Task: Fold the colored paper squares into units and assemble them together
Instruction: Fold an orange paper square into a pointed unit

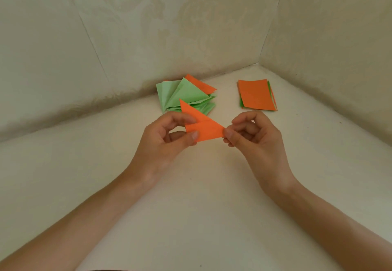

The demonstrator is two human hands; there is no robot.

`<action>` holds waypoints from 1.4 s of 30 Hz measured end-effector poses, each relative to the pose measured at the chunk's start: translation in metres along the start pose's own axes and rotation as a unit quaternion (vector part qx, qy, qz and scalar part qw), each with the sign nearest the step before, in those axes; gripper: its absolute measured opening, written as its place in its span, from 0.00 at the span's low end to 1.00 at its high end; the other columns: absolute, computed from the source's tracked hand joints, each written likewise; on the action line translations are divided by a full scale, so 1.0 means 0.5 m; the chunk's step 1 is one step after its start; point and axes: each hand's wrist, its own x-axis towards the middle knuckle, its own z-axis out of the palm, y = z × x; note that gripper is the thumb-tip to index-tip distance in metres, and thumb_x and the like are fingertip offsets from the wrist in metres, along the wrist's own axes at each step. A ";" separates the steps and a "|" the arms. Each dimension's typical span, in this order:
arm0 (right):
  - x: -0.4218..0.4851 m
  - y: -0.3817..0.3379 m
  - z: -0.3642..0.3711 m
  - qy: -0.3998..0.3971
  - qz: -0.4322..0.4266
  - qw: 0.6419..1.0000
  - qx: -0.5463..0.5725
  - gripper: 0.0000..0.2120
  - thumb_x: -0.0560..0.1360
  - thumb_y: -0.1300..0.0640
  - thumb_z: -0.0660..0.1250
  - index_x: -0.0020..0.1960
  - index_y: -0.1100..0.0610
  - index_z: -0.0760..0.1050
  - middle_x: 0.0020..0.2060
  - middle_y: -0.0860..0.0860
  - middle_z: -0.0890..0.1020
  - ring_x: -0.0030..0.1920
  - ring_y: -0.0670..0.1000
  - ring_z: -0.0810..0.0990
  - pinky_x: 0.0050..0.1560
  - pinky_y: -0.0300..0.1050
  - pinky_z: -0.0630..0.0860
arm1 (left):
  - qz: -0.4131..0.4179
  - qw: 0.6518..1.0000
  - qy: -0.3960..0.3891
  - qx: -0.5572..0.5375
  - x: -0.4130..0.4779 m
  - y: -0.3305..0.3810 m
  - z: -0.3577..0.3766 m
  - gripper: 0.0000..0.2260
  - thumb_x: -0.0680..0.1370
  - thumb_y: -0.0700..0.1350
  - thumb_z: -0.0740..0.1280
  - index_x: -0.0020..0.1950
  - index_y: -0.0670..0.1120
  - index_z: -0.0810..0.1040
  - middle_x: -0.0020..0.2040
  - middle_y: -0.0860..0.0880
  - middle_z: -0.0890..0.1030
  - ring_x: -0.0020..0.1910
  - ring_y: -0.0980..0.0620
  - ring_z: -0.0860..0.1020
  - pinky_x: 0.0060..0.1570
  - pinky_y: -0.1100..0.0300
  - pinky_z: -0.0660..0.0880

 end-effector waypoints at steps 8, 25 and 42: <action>0.004 -0.005 -0.007 -0.058 0.018 0.995 -0.079 0.09 0.74 0.69 0.66 0.50 0.57 0.75 0.31 0.52 0.77 0.33 0.44 0.77 0.38 0.34 0.71 | -0.019 1.000 0.005 -0.011 0.000 0.009 0.004 0.18 0.72 0.33 0.68 0.57 0.48 0.71 0.36 0.52 0.82 0.36 0.53 0.82 0.38 0.62 0.79; -0.013 -0.005 0.023 -0.093 0.033 0.995 -0.025 0.05 0.76 0.66 0.63 0.43 0.58 0.72 0.24 0.55 0.70 0.25 0.45 0.67 0.31 0.34 0.66 | -0.066 0.997 -0.046 -0.002 -0.028 0.014 0.037 0.07 0.70 0.45 0.68 0.37 0.42 0.80 0.30 0.48 0.81 0.28 0.53 0.80 0.30 0.65 0.75; 0.009 -0.009 -0.017 -0.162 0.053 0.983 -0.074 0.05 0.74 0.63 0.66 0.50 0.59 0.77 0.24 0.50 0.73 0.28 0.45 0.70 0.35 0.33 0.68 | -0.002 0.998 -0.060 0.014 -0.002 0.023 -0.005 0.09 0.76 0.40 0.64 0.55 0.49 0.75 0.44 0.50 0.85 0.42 0.54 0.82 0.39 0.63 0.77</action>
